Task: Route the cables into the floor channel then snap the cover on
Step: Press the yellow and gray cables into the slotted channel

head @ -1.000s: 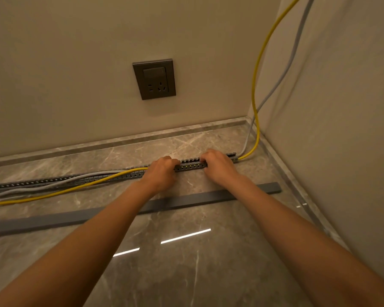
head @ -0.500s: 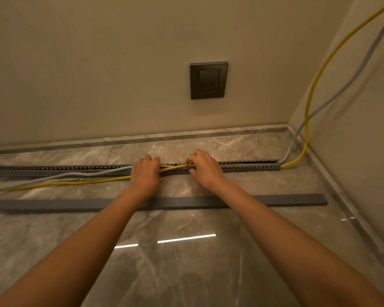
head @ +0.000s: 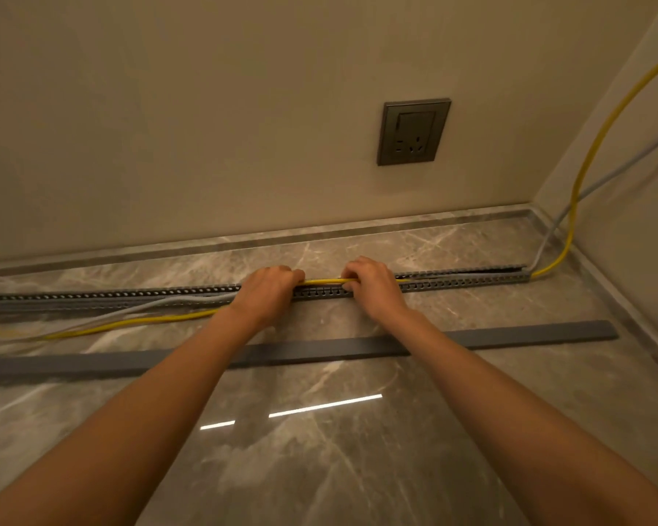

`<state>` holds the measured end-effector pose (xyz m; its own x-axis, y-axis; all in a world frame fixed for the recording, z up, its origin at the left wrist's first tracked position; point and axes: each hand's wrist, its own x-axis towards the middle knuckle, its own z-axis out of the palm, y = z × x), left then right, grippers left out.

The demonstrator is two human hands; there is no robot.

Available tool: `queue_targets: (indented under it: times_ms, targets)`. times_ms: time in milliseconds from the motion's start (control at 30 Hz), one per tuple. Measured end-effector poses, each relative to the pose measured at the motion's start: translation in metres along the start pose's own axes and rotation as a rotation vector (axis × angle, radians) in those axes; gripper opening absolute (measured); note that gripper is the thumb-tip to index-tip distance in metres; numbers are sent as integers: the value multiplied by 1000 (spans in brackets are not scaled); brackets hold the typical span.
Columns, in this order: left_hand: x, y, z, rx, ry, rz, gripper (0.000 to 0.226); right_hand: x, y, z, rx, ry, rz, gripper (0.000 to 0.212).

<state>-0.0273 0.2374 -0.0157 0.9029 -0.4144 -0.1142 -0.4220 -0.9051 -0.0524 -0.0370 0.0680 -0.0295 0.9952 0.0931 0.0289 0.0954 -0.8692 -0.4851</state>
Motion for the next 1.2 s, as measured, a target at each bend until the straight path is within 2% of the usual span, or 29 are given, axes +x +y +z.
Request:
queue_targets:
  times_ms: [133,400,567,733,900,1000,1200]
  targets:
    - [7,-8,-4,1,-7,70,24,0,-2,0,15,-14,70,15]
    - [4,-4,-1,-24,65,49,25,-2,-6,2,2,-4,122,14]
    - [3,2,-6,60,39,76,22,-3,-6,6,-25,53,76,7]
    - [4,14,-8,92,33,33,25,-3,-6,7,-144,83,26,14]
    - [5,21,-5,88,9,46,25,-5,1,2,-132,47,49,14]
    - [2,24,-3,61,27,20,24,-8,3,1,-168,-14,-2,20]
    - [2,29,4,90,29,13,26,-9,0,7,-217,25,7,24]
